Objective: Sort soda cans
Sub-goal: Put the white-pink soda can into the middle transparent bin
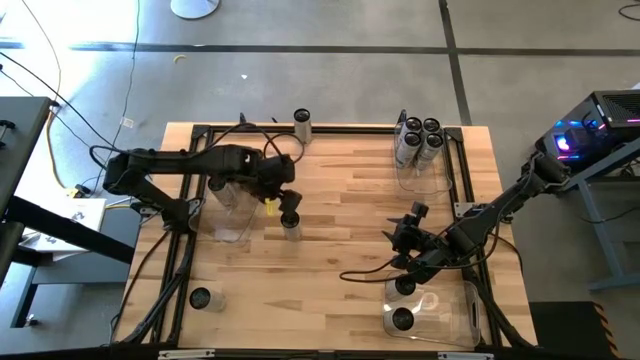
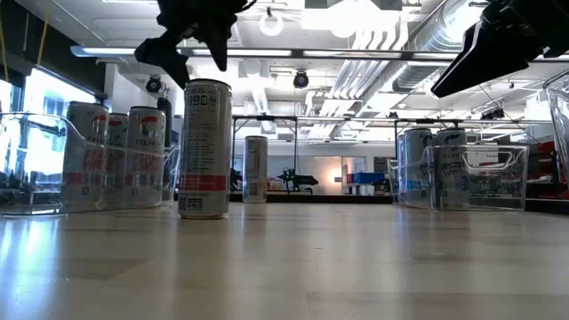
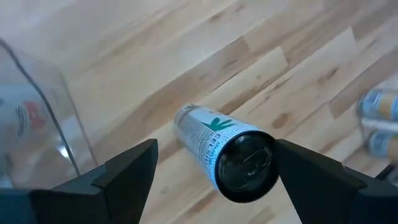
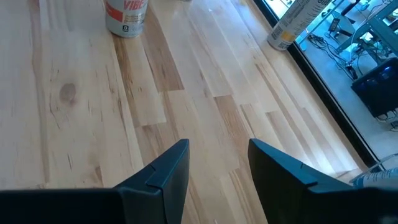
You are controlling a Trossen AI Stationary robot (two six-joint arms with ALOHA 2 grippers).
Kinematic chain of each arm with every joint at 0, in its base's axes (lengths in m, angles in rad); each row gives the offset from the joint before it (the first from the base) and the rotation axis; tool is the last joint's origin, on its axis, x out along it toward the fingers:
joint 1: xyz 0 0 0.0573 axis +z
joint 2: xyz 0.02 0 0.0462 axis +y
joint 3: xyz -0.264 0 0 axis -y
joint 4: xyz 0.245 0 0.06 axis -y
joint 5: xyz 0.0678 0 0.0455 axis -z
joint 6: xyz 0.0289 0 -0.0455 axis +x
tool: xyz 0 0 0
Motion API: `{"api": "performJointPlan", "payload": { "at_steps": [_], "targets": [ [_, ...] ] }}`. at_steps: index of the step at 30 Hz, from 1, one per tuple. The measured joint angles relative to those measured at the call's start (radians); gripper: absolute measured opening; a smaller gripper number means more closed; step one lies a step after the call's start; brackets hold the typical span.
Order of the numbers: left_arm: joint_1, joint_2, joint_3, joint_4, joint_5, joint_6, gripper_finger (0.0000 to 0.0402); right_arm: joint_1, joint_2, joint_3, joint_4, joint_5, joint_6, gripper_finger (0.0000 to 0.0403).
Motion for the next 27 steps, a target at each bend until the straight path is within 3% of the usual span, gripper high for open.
{"api": "performJointPlan", "payload": {
  "at_steps": [8,13,27],
  "targets": [
    [-0.017,0.0,0.0,0.021,0.039,-0.261,0.0315,0.0,0.0,0.0,-0.012,0.0,0.0,0.016],
    [-0.058,0.021,0.0,0.032,0.01,-0.399,0.0315,0.0,0.0,0.0,-0.012,0.008,0.0,0.016],
    [-0.116,0.136,0.002,0.116,-0.001,-0.459,0.0315,0.0,0.002,0.0,-0.016,0.013,0.0,0.016]
  ]
}}
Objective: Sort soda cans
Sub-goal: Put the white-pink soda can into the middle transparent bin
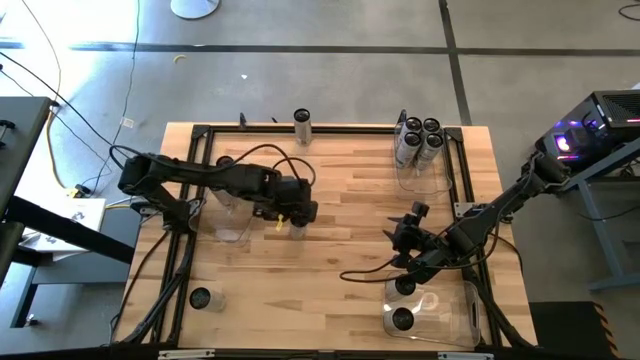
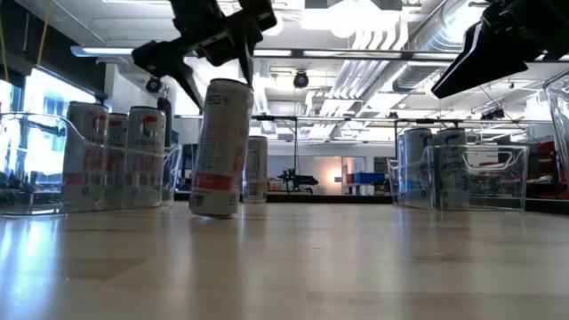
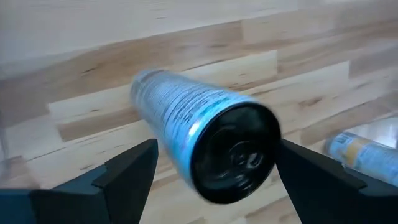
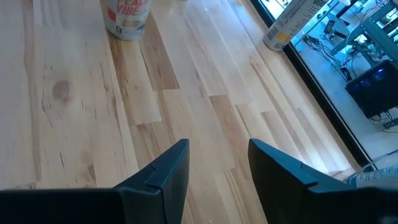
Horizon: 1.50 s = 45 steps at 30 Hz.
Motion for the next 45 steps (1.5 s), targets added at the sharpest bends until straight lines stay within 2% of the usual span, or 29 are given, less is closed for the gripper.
{"api": "performJointPlan", "payload": {
  "at_steps": [9,20,30,35,45],
  "targets": [
    [0.002,0.006,0.001,-0.029,-0.011,0.085,0.0315,0.0,0.0,0.0,0.0,0.0,0.003,0.016],
    [0.044,-0.041,-0.002,-0.158,-0.038,0.238,0.0315,0.0,0.0,0.0,0.001,-0.001,0.004,0.016],
    [0.04,-0.111,-0.004,-0.172,-0.084,0.213,0.0315,0.0,0.001,0.0,0.004,-0.001,0.007,0.016],
    [0.006,-0.078,-0.003,-0.154,-0.132,0.182,0.0315,0.0,0.001,0.0,0.007,-0.001,0.006,0.016],
    [0.012,-0.02,-0.002,-0.152,-0.143,0.193,0.0315,0.0,0.001,0.0,0.008,-0.002,0.004,0.016]
  ]
}}
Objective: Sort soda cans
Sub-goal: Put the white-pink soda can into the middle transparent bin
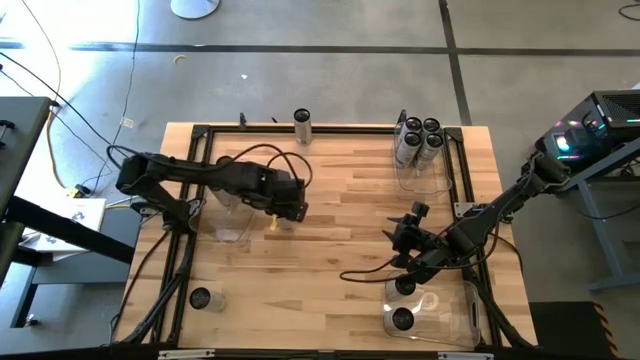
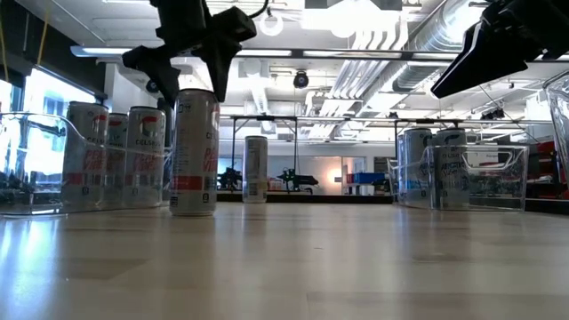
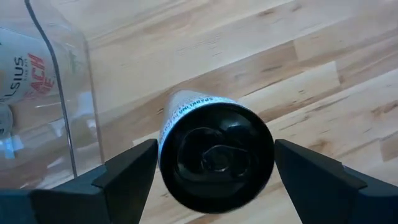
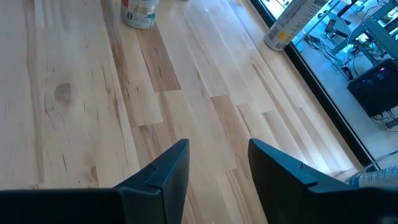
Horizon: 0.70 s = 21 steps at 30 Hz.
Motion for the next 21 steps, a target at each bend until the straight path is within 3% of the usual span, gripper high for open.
{"api": "performJointPlan", "payload": {
  "at_steps": [11,21],
  "targets": [
    [0.065,0.008,0.0,0.011,0.002,0.233,0.0306,0.0,0.0,0.0,0.0,0.0,0.003,0.016],
    [0.082,0.007,0.001,0.01,0.016,0.391,0.0215,0.0,0.0,0.0,0.0,-0.006,0.002,0.016]
  ]
}}
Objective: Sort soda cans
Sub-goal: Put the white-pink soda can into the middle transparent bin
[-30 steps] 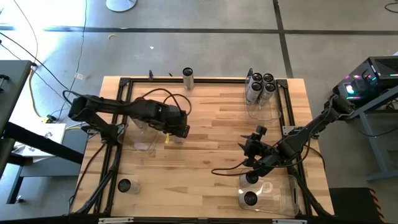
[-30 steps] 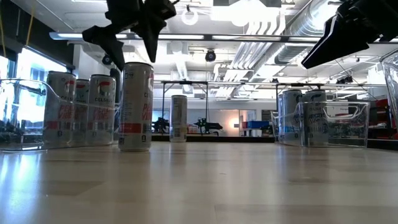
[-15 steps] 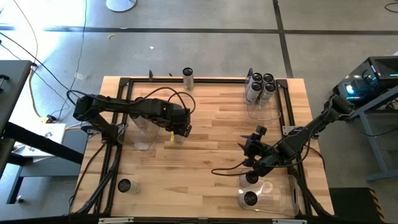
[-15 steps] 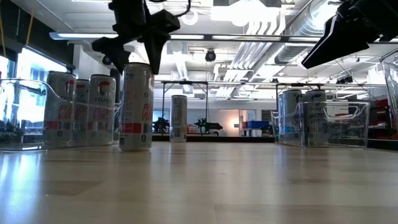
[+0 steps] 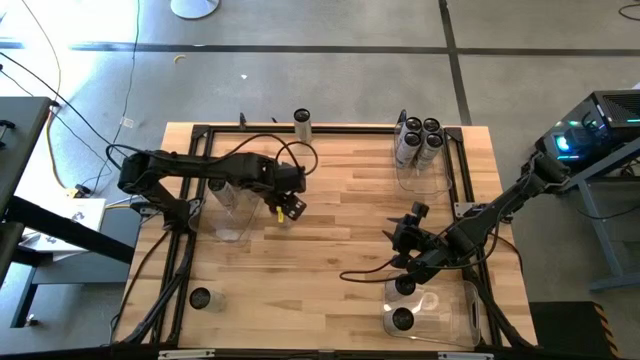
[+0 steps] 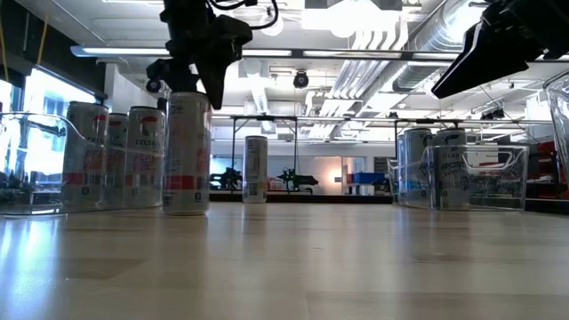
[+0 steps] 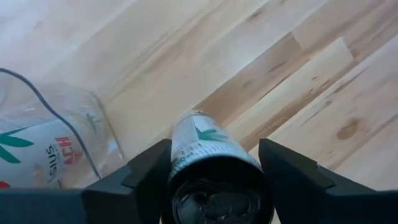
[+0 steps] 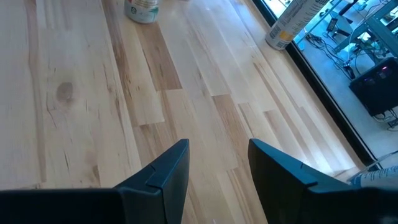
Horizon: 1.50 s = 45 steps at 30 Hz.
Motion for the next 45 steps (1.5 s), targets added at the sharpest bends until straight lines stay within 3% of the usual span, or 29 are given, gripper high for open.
{"api": "performJointPlan", "payload": {
  "at_steps": [3,9,15,25,34,41,45],
  "targets": [
    [0.0,0.0,0.0,-0.003,0.006,0.001,0.022,0.0,0.0,0.0,0.0,-0.001,0.001,0.016],
    [0.01,0.0,0.0,-0.012,0.012,-0.02,0.0269,0.0,0.0,0.0,0.0,-0.001,0.001,0.016],
    [0.028,0.0,0.0,-0.013,0.112,-0.042,0.0311,0.0,0.0,0.0,0.0,-0.001,0.002,0.016],
    [-0.002,0.0,0.0,-0.134,0.063,-0.131,0.0315,0.0,0.0,0.0,0.0,-0.001,0.002,0.016],
    [-0.002,0.006,0.0,-0.134,0.107,-0.131,0.0291,0.0,0.0,0.0,0.0,-0.001,0.002,0.016],
    [-0.001,0.007,0.002,-0.12,0.159,0.066,0.0245,0.0,0.0,0.0,0.0,-0.001,0.002,0.016],
    [-0.005,0.01,0.034,-0.152,0.225,0.328,0.0245,0.0,0.0,0.0,0.0,-0.001,0.002,0.016]
  ]
}}
